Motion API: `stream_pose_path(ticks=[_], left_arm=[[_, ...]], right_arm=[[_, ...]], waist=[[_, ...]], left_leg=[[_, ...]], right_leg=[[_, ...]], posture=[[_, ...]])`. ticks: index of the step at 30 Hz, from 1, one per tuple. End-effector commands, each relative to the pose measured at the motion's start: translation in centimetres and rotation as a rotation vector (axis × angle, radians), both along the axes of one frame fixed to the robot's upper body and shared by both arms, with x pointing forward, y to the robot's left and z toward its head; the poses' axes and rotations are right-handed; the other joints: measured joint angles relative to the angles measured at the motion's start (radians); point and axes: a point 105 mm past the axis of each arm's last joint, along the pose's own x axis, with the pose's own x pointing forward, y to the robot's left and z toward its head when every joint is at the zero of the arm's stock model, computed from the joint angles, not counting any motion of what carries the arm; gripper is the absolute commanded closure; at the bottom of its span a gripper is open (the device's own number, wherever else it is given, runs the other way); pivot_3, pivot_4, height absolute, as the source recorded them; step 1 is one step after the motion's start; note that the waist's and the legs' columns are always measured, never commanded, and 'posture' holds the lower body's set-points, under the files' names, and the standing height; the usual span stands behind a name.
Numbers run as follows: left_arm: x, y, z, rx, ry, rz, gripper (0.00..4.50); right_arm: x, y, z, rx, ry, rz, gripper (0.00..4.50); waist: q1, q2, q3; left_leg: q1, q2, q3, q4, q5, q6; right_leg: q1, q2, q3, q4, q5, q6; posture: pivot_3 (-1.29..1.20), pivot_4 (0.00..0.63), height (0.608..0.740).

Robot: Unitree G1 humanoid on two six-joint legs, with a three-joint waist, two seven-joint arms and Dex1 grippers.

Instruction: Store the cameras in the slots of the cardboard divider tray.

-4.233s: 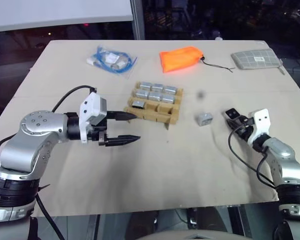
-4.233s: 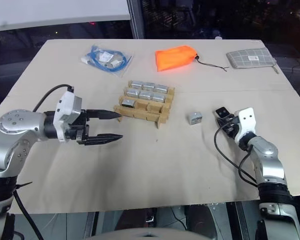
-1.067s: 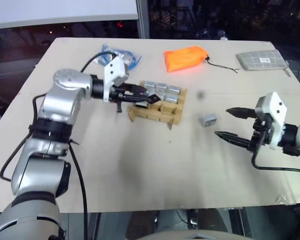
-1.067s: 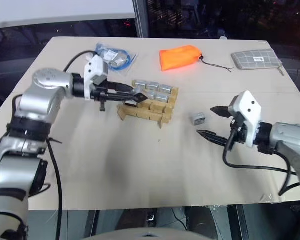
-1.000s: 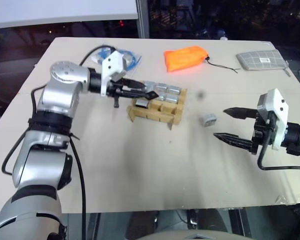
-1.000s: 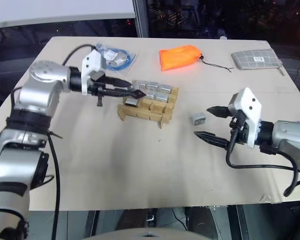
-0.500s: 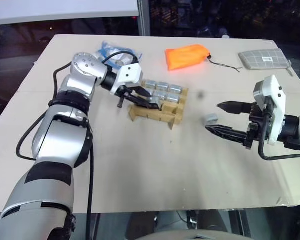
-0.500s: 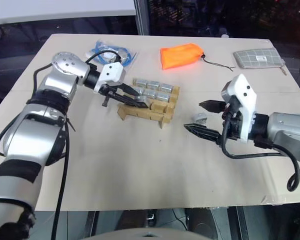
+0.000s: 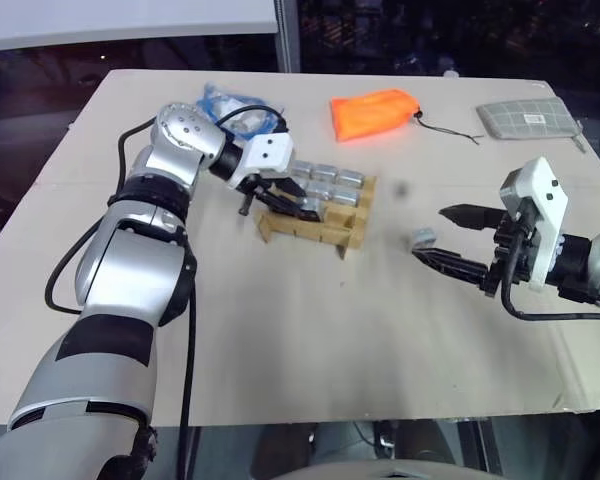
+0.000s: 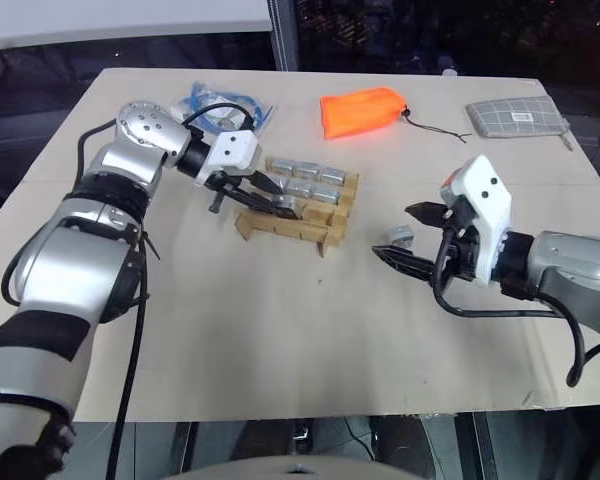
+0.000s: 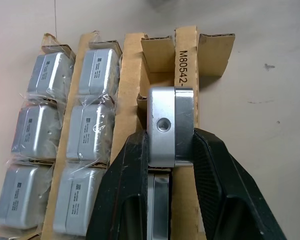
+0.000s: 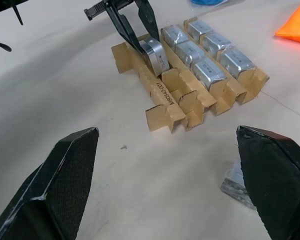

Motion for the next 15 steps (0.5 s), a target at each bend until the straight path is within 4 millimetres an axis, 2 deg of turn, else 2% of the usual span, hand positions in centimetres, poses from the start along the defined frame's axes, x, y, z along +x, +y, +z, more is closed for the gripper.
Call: stream_pose_path(ticks=[1, 7, 15], left_arm=[[0.4, 0.1, 1.1, 0.03, -0.057, 0.014, 3.78], [0.8, 0.0, 2.2, 0.014, -0.096, 0.039, 3.78], [0.7, 0.7, 1.6, 0.056, -0.075, 0.047, 3.78]], right_arm=[[-0.4, 0.5, 0.6, 0.009, -0.046, 0.014, 0.12], [-0.6, 0.8, 0.4, 0.017, -0.049, 0.016, 0.12], [-0.9, 1.7, 0.3, 0.015, -0.074, 0.033, 0.12]], waist=[[0.0, 0.0, 0.0], [-0.001, 0.0, 0.0], [-0.003, 0.0, 0.0]], left_leg=[[0.0, 0.0, 0.0, 0.0, 0.0, 0.0], [0.0, 0.0, 0.0, 0.001, 0.0, 0.0], [0.0, 0.0, 0.0, 0.001, 0.0, 0.0]], right_leg=[[0.0, 0.0, 0.0, 0.0, 0.0, 0.0], [0.0, 0.0, 0.0, 0.001, 0.0, 0.0], [0.0, 0.0, 0.0, 0.001, 0.0, 0.0]], posture=[[0.0, 0.15, 0.74], [0.0, 0.15, 0.74], [0.0, 0.15, 0.74]])
